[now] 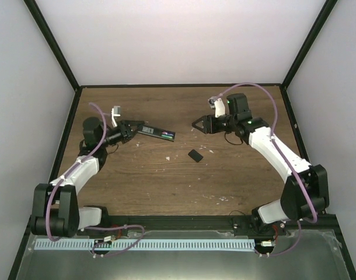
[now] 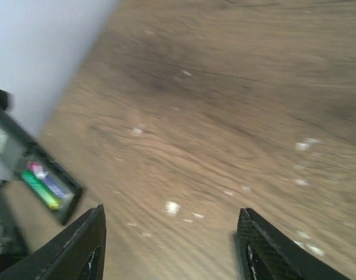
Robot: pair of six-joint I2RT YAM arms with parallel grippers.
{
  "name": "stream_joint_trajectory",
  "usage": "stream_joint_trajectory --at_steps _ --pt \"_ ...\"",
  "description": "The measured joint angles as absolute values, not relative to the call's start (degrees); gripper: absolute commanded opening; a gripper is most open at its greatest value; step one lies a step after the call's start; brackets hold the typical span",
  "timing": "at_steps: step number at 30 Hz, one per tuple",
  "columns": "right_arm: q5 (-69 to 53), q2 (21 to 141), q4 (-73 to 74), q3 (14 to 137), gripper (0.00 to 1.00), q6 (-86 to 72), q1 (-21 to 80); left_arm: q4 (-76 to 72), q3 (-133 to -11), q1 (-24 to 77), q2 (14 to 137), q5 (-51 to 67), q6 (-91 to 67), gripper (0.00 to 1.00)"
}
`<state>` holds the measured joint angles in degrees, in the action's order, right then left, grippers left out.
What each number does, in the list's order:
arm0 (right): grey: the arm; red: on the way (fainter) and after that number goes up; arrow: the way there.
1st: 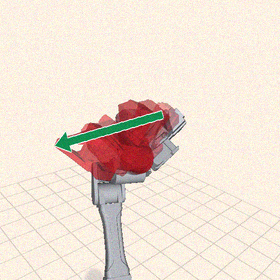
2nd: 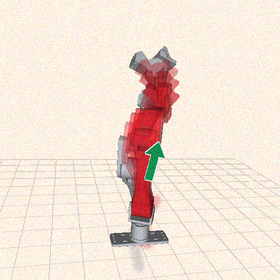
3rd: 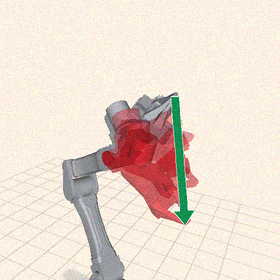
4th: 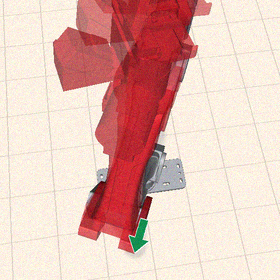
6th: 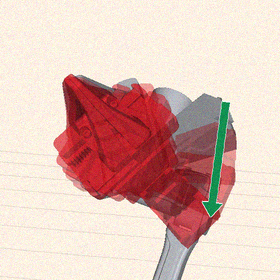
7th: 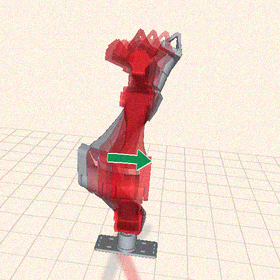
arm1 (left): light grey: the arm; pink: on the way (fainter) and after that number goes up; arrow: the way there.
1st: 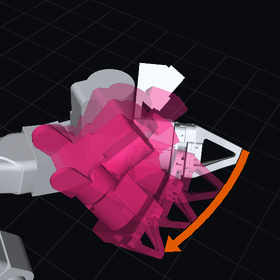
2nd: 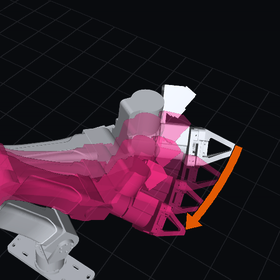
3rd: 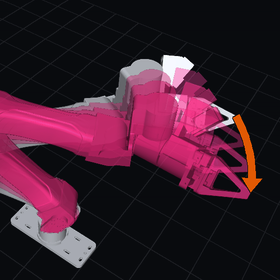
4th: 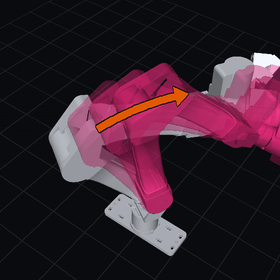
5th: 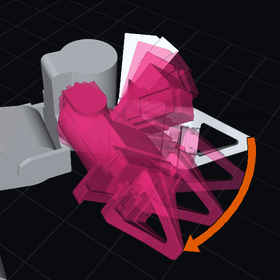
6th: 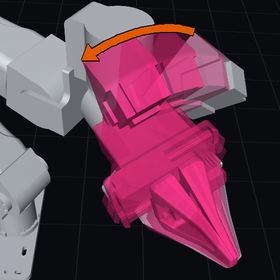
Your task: Load the batteries into the remote control
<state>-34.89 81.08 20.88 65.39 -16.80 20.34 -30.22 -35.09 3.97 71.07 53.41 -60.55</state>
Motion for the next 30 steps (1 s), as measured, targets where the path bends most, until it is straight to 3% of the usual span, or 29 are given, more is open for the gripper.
stream_joint_trajectory --at_steps 12,20,30 --pt "-15.3 87.7 32.2 62.8 0.50 3.4 23.5 -28.3 -29.5 3.9 77.9 55.8 -55.7 0.00" --pt "-10.5 93.1 33.9 61.6 0.50 7.0 29.6 -31.9 -25.4 3.9 82.3 55.7 -54.7 0.00" --pt "-7.7 97.9 34.0 61.1 0.50 9.0 30.2 -38.0 -21.1 3.9 87.2 53.2 -54.3 0.00"
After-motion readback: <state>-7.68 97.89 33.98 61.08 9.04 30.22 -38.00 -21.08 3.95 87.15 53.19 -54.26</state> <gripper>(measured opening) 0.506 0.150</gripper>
